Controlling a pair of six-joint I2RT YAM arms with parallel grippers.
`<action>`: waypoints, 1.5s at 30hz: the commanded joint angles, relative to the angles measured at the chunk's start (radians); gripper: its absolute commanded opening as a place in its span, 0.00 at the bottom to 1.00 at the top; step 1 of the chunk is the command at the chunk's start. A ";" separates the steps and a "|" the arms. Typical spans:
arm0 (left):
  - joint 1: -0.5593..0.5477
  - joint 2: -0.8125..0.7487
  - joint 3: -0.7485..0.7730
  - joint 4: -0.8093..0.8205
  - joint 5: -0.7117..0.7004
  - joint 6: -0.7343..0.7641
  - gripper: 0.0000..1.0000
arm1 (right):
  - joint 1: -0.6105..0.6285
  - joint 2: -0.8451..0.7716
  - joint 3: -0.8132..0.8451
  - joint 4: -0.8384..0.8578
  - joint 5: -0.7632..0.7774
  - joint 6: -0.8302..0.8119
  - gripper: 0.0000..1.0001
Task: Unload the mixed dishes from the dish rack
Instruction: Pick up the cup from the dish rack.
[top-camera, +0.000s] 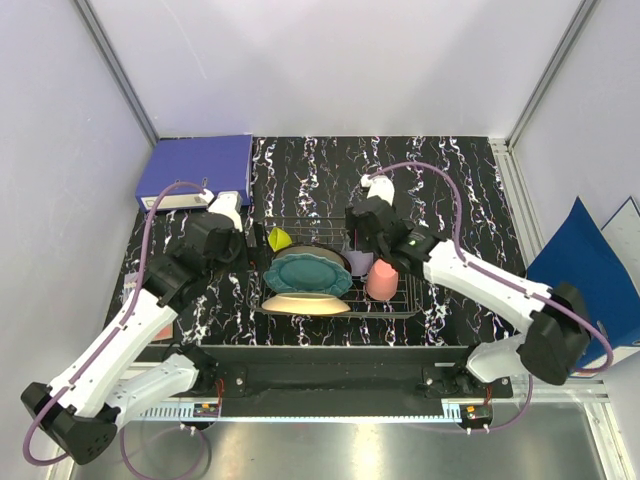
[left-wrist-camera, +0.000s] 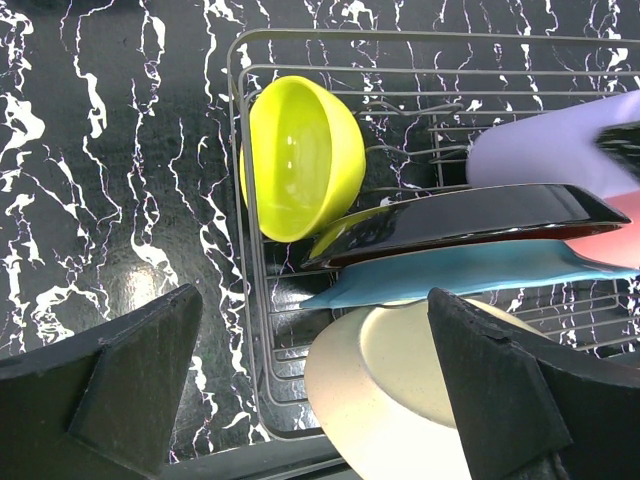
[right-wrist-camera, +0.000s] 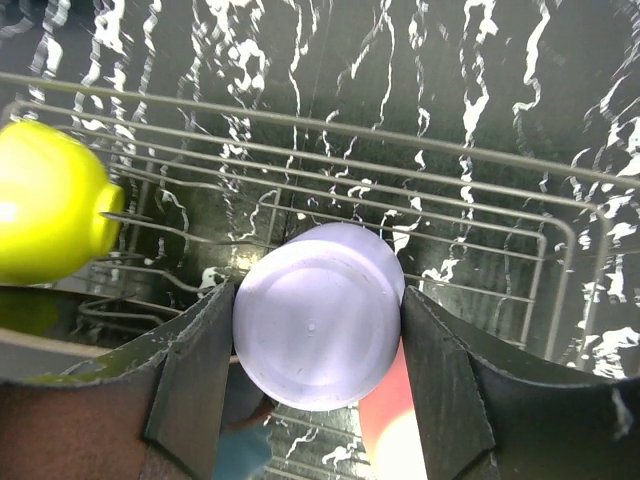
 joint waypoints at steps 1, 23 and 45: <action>-0.001 0.014 0.029 0.032 -0.028 0.011 0.99 | -0.003 -0.107 0.119 -0.014 0.024 -0.053 0.37; 0.010 -0.130 0.074 0.508 0.280 -0.140 0.99 | -0.246 -0.364 0.080 0.461 -0.577 0.244 0.00; 0.088 -0.106 -0.204 1.240 0.584 -0.475 0.99 | -0.370 -0.131 -0.297 1.580 -0.915 0.968 0.00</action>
